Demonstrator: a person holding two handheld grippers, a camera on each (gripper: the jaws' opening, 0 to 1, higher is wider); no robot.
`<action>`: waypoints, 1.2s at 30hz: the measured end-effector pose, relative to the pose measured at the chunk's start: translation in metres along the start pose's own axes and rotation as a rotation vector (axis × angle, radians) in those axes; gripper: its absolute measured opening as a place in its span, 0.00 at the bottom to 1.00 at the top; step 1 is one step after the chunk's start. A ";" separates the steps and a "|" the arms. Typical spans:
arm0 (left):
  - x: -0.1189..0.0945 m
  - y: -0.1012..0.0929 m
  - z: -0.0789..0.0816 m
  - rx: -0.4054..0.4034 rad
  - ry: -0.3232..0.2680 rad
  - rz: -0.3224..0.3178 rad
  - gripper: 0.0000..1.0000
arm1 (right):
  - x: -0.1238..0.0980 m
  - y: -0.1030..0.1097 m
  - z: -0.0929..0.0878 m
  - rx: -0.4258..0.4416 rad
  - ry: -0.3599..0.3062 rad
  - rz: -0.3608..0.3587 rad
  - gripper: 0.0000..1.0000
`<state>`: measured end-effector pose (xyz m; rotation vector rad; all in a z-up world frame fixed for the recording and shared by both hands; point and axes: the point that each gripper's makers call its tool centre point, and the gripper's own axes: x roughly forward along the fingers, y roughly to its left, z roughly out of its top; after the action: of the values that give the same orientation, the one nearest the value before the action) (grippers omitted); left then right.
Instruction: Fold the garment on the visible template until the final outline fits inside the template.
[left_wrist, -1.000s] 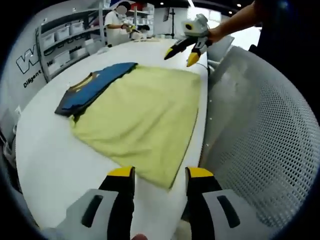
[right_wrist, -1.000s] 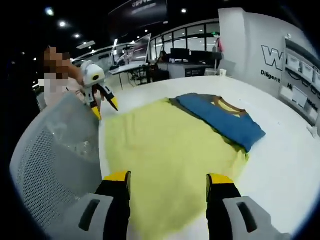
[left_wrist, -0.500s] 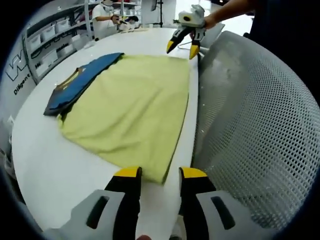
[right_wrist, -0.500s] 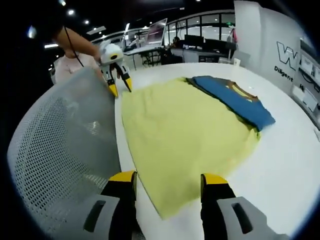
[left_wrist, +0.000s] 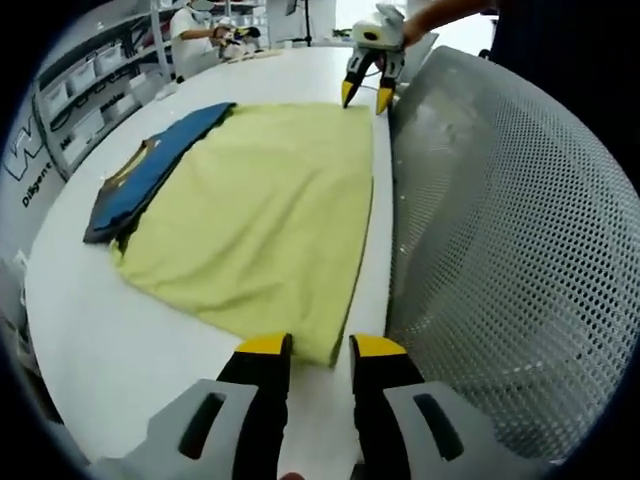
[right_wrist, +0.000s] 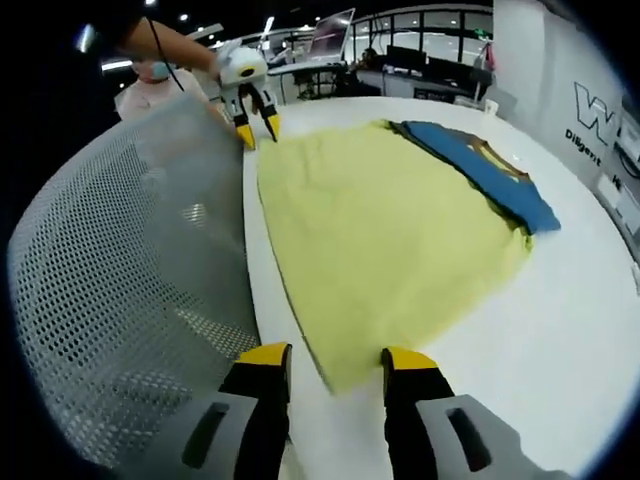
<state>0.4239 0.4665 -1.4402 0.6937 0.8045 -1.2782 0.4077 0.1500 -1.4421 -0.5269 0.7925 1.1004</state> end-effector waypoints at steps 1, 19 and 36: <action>0.000 0.000 0.000 0.015 0.005 -0.001 0.21 | 0.000 0.000 0.000 0.008 0.006 -0.003 0.29; -0.002 0.007 0.001 -0.074 0.043 0.013 0.01 | -0.001 -0.004 0.005 -0.023 0.043 -0.033 0.00; -0.021 -0.007 0.003 -0.209 0.070 -0.093 0.00 | -0.015 0.018 0.017 0.074 0.048 0.095 0.00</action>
<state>0.4157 0.4745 -1.4207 0.5403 1.0216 -1.2368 0.3921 0.1601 -1.4195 -0.4583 0.9039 1.1445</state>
